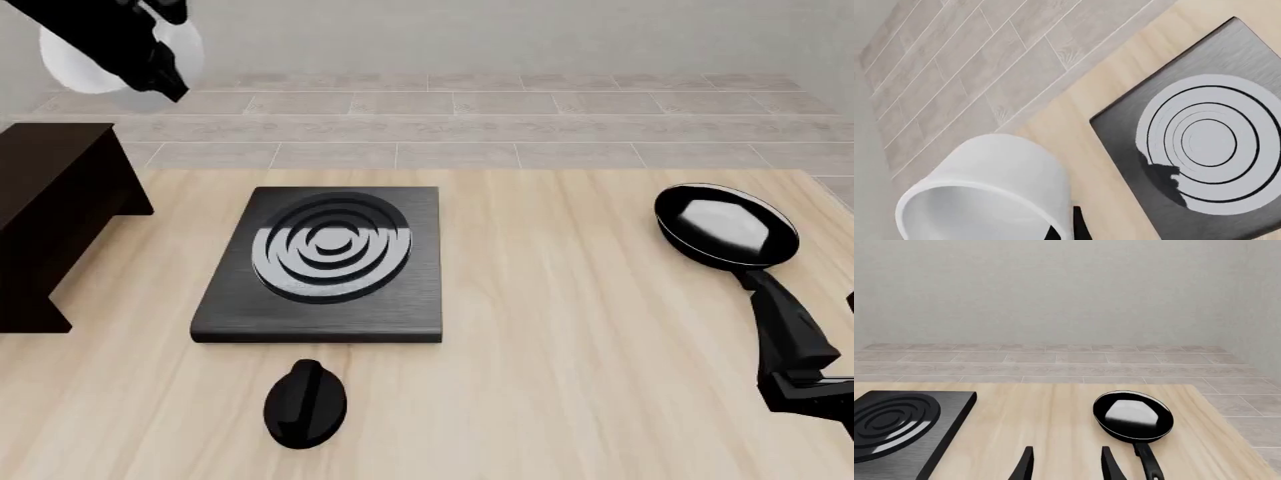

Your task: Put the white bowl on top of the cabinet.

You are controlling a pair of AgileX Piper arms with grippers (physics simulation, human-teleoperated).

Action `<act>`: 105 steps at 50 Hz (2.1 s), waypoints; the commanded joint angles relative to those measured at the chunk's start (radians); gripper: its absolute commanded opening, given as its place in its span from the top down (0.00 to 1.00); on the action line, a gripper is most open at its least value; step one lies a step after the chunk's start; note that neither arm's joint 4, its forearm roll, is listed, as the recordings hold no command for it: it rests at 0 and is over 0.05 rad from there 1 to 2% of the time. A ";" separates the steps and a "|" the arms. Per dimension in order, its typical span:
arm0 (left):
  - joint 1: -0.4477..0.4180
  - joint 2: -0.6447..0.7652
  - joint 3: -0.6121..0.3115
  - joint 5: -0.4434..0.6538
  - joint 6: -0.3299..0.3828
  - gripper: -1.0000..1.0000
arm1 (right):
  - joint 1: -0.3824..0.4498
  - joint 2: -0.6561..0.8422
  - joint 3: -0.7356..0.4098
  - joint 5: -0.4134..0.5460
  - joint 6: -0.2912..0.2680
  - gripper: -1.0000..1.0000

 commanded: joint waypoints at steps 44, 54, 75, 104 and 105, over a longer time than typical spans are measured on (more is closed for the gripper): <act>0.352 0.086 -0.133 0.071 0.022 1.00 | 0.000 0.001 0.000 0.000 0.000 0.00; 0.343 0.104 -0.083 0.027 -0.001 1.00 | 0.000 0.000 0.000 0.000 0.000 0.00; 0.364 0.140 0.021 -0.064 -0.070 1.00 | 0.000 0.001 0.000 0.000 0.000 0.00; 0.380 0.145 0.114 -0.104 -0.100 1.00 | 0.000 0.000 0.000 0.000 0.000 0.00; 0.382 0.145 0.100 -0.094 -0.102 1.00 | 0.000 0.001 0.000 0.000 0.000 0.00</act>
